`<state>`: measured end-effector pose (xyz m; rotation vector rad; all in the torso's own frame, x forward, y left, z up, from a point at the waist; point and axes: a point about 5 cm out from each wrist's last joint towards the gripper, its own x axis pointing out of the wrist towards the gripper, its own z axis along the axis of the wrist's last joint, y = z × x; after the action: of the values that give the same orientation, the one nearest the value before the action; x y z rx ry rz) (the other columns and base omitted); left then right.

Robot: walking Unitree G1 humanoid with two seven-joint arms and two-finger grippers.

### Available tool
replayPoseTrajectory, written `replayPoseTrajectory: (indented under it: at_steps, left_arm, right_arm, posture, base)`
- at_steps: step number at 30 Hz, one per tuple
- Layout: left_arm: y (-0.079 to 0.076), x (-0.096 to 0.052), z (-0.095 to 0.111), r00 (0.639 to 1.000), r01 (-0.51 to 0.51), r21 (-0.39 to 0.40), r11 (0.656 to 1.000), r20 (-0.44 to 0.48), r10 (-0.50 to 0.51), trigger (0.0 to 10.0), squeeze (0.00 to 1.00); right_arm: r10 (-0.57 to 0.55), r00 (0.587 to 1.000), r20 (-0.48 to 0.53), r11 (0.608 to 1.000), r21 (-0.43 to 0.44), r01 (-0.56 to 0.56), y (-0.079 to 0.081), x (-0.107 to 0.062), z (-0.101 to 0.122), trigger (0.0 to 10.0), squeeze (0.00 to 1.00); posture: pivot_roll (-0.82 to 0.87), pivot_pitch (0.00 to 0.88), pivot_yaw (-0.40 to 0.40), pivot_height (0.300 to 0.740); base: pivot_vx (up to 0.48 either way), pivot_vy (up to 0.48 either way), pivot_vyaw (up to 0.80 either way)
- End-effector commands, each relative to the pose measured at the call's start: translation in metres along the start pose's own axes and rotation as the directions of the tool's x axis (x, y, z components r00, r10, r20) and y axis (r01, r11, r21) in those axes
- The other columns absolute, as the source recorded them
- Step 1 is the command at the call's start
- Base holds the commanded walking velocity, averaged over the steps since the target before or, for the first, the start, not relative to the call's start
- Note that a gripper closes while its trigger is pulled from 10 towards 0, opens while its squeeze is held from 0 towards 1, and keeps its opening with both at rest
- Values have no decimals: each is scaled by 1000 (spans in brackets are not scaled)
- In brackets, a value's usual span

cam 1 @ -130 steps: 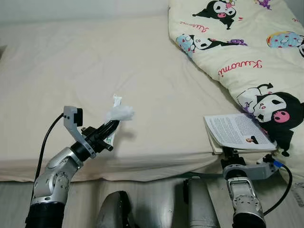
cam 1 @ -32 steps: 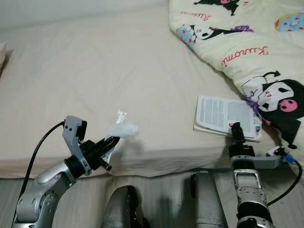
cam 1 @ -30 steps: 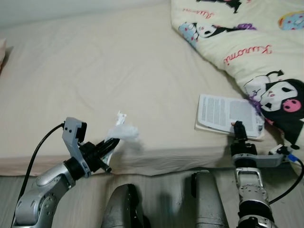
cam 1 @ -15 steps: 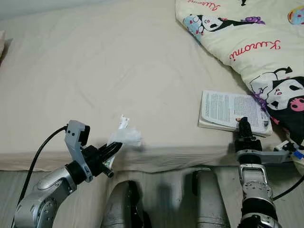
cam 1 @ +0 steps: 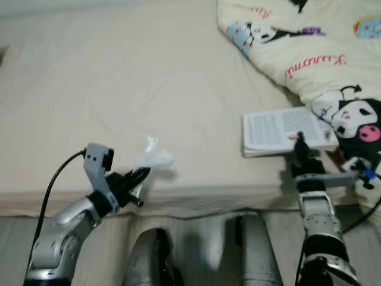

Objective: Clean up the room

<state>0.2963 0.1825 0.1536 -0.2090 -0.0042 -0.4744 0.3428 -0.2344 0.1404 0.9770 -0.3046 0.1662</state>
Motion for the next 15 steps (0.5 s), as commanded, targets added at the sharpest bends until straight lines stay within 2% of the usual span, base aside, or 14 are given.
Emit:
replayPoseTrajectory:
  at_steps: [1, 2, 3, 4, 5, 6, 7, 8, 9, 11, 13, 15]
  left_arm:
    - [23, 0, 1, 986, -168, 17, 986, 13, 168, 10000, 0]
    - [23, 0, 1, 986, -168, 17, 986, 13, 168, 10000, 0]
    - [34, 5, 9, 969, -245, 12, 969, 47, 244, 10000, 0]
    - [34, 5, 9, 969, -245, 12, 969, 47, 244, 10000, 0]
    - [41, 9, 15, 953, -297, 12, 955, 70, 295, 10000, 0]
    - [41, 9, 15, 953, -297, 12, 955, 70, 295, 10000, 0]
    - [47, 13, 17, 940, -334, 14, 943, 74, 332, 10000, 0]
    - [50, 15, 14, 930, -365, 14, 931, 51, 364, 10000, 0]
    - [50, 15, 14, 930, -365, 14, 931, 51, 364, 10000, 0]
    - [52, 17, 2, 919, -393, 20, 919, 4, 393, 10000, 0]
    - [49, 16, -12, 912, -409, 24, 912, -15, 409, 10000, 0]
    - [48, 16, -18, 910, -414, 13, 910, -16, 414, 10000, 0]
  right_arm:
    - [232, 968, -96, 973, 24, -230, 44, 16, -22, 0, 0]
    - [232, 968, -96, 973, 24, -230, 44, 16, -22, 0, 0]
    - [338, 929, -150, 941, 75, -330, 70, 19, -41, 0, 0]
    - [338, 929, -150, 941, 75, -330, 70, 19, -41, 0, 0]
    - [406, 895, -182, 912, 136, -387, 87, 20, -57, 0, 0]
    - [406, 895, -182, 912, 136, -387, 87, 20, -57, 0, 0]
    - [444, 868, -222, 895, 161, -416, 97, 18, -72, 0, 0]
    - [452, 852, -263, 891, 178, -418, 99, 14, -87, 0, 0]
    - [452, 852, -263, 891, 178, -418, 99, 14, -87, 0, 0]
    - [423, 850, -314, 905, 185, -382, 91, 6, -104, 0, 0]
    - [389, 849, -358, 921, 170, -351, 81, -2, -111, 0, 0]
    - [378, 848, -372, 926, 165, -340, 78, -5, -113, 0, 0]
  posture:
    - [-57, 209, 92, 591]
    - [-57, 209, 92, 591]
    - [-67, 175, 78, 596]
    - [-67, 175, 78, 596]
    - [-73, 149, 68, 601]
    - [-73, 149, 68, 601]
    - [-72, 123, 56, 605]
    - [-73, 99, 45, 610]
    - [-73, 99, 45, 610]
    - [-75, 77, 37, 620]
    - [-78, 42, 25, 629]
    - [-78, 42, 25, 634]
  base:
    - [0, 0, 0]
    - [0, 0, 0]
    - [0, 0, 0]
    - [0, 0, 0]
    - [0, 0, 0]
    - [0, 0, 0]
    - [0, 0, 0]
    - [0, 0, 0]
    - [0, 0, 0]
    - [-480, 0, 0]
    - [-480, 0, 0]
    - [-480, 0, 0]
